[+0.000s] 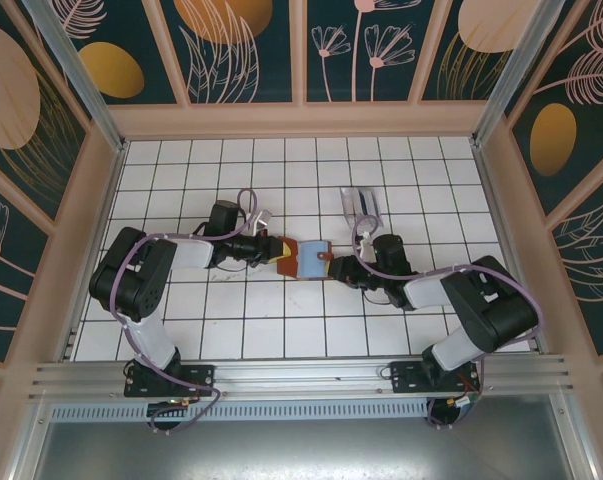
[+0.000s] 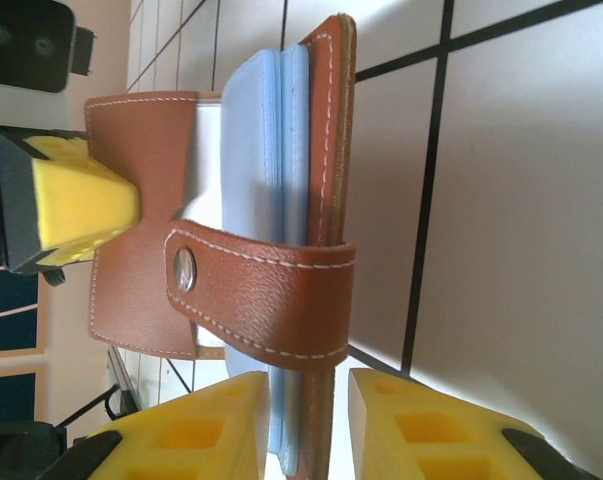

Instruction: Put the credit cards into the card holder

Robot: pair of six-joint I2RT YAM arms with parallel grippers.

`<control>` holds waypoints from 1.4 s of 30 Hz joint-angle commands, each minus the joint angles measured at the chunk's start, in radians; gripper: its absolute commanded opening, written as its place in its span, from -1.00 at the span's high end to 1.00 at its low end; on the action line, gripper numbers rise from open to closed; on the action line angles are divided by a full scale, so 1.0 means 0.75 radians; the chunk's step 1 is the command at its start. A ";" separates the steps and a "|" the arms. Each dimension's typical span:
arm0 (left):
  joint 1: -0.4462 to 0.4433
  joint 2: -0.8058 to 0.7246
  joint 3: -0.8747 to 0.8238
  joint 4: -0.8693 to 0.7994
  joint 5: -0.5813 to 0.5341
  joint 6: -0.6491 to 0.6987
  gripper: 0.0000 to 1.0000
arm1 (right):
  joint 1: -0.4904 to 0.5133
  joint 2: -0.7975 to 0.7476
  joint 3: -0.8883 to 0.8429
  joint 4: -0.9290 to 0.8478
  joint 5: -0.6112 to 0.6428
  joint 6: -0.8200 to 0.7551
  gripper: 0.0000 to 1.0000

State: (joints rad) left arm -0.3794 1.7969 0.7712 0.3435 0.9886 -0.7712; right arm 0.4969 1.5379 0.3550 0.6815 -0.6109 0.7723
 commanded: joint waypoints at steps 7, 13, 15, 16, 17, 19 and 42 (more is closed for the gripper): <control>0.001 0.004 0.021 0.007 0.060 0.026 1.00 | 0.004 0.050 0.049 0.063 -0.046 -0.016 0.48; 0.001 0.005 0.025 0.011 0.062 0.022 1.00 | 0.008 0.070 0.059 0.063 -0.047 -0.021 0.48; 0.001 0.002 0.024 0.011 0.062 0.022 1.00 | 0.010 0.074 0.059 0.065 -0.042 -0.021 0.48; 0.000 0.003 0.022 0.012 0.064 0.022 1.00 | 0.011 0.073 0.057 0.064 -0.038 -0.018 0.49; 0.001 0.003 0.019 0.008 0.064 0.023 1.00 | 0.012 0.069 0.052 0.064 -0.029 -0.015 0.50; 0.001 -0.001 0.015 0.008 0.058 0.025 1.00 | 0.012 0.048 0.037 0.063 -0.008 -0.015 0.51; 0.001 -0.003 0.017 0.013 0.044 0.020 1.00 | 0.010 -0.027 -0.019 0.055 0.036 -0.024 0.41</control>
State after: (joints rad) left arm -0.3794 1.7969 0.7712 0.3435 0.9951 -0.7712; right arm 0.4992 1.5433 0.3561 0.6930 -0.5919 0.7650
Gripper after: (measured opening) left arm 0.082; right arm 0.296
